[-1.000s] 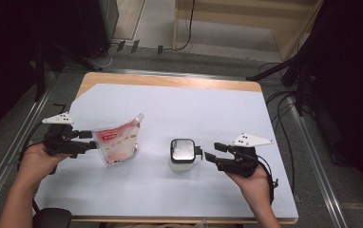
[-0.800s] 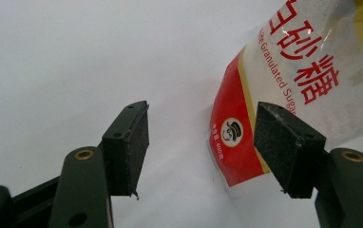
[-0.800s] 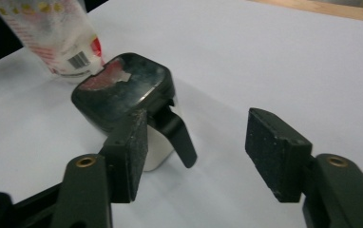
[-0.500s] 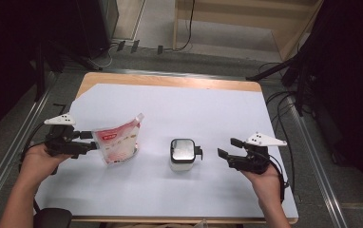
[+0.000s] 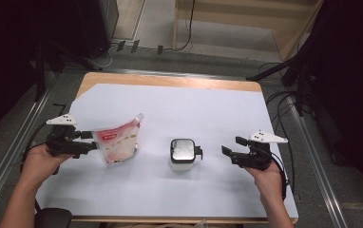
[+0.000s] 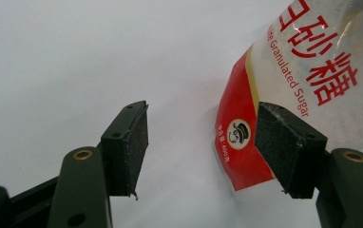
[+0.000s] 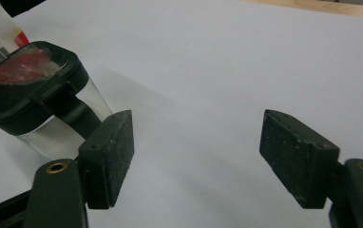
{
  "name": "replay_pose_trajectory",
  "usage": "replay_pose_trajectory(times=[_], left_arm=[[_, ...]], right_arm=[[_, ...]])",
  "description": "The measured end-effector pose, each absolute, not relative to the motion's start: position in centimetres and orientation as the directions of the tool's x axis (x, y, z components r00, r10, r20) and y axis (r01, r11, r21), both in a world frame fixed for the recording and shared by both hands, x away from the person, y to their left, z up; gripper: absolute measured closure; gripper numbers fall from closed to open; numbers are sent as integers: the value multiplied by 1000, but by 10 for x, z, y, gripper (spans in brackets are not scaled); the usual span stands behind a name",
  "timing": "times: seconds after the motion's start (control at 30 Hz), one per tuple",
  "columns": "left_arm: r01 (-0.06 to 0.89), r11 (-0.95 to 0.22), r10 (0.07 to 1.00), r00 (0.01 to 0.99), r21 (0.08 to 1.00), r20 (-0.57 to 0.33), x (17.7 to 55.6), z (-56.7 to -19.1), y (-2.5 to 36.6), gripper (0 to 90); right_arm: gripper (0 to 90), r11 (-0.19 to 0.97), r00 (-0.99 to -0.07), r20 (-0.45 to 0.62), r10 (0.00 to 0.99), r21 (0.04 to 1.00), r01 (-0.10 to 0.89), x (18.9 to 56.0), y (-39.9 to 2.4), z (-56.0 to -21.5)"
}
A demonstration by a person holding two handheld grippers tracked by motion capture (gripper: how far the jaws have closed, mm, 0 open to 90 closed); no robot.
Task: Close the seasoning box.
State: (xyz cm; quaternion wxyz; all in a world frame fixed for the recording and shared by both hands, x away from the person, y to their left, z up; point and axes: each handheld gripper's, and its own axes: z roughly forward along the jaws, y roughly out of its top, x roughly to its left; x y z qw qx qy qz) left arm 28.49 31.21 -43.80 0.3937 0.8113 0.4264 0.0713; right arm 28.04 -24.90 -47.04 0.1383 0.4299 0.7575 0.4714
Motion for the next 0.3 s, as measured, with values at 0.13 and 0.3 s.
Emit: replay_pose_trajectory(times=[0.13,0.3], left_arm=[[638,-334,745,630,694,-221,285,-438,312,368],[640,-327,747,626,695,-225,286,-438,313,365]], right_arm=[[267,193,-595,192,781,831,522,281,-248,-472],[268,192,-594,190,782,833,519,282,-248,-472]])
